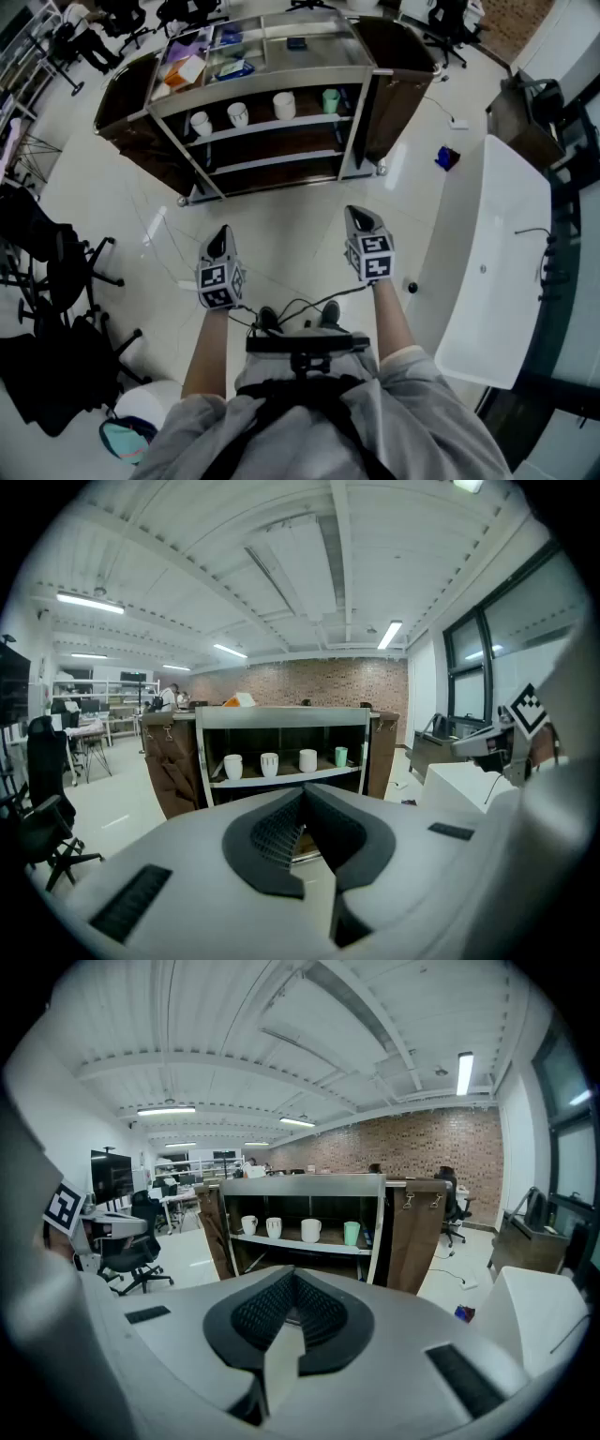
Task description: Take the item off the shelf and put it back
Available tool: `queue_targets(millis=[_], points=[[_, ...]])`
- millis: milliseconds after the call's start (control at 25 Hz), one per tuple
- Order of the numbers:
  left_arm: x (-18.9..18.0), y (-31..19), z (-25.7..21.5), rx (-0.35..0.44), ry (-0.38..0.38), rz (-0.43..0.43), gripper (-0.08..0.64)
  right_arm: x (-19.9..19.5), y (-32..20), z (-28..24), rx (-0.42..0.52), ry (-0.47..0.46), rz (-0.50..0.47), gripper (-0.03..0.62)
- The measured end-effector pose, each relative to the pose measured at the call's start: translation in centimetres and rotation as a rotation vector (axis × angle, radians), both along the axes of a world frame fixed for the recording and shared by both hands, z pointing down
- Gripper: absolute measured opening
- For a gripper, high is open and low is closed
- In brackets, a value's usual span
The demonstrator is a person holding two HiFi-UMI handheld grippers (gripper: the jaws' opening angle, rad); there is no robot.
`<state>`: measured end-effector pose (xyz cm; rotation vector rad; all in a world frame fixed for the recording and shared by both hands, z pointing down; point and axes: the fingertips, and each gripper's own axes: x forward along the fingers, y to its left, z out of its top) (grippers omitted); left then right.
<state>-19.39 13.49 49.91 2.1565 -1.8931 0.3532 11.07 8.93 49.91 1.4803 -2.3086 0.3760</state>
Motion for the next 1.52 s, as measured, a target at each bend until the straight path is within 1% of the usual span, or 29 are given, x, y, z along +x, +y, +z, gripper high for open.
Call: queue_targets(millis=[120, 200, 480, 680, 800, 920, 1080, 1240, 1520], points=[[1.1, 0.0, -1.0, 0.030, -0.011, 0.000, 0.005, 0.9, 0.1, -0.7, 0.005, -0.064, 0.023, 0.008], [2.2, -0.1, -1.5, 0.041, -0.011, 0.005, 0.005, 1.8, 0.2, -1.0, 0.004, -0.081, 0.021, 0.008], [5.9, -0.9, -3.3, 0.067, 0.005, -0.027, 0.005, 4.3, 0.0, -0.8, -0.013, -0.079, -0.047, 0.008], [8.2, -1.3, -4.1, 0.067, -0.014, -0.004, 0.005, 4.7, -0.9, -0.7, -0.019, -0.105, -0.070, 0.008], [8.5, -2.2, -4.0, 0.058, -0.030, 0.014, 0.005, 3.7, -1.4, -0.8, -0.016, -0.107, -0.095, 0.008], [8.1, -3.8, -4.1, 0.051, -0.016, 0.019, 0.005, 2.3, -2.3, -0.9, -0.007, -0.092, -0.117, 0.008], [7.5, -6.7, -3.2, 0.031, -0.016, 0.063, 0.005, 0.1, -3.9, -0.5, -0.012, -0.075, -0.130, 0.008], [5.8, -10.8, -2.8, 0.018, -0.005, 0.103, 0.005, -2.4, -7.0, -0.3, -0.014, -0.077, -0.118, 0.008], [3.1, -17.7, -2.5, 0.021, -0.001, 0.198, 0.005, -6.9, -12.3, -0.2, -0.012, -0.080, -0.075, 0.008]])
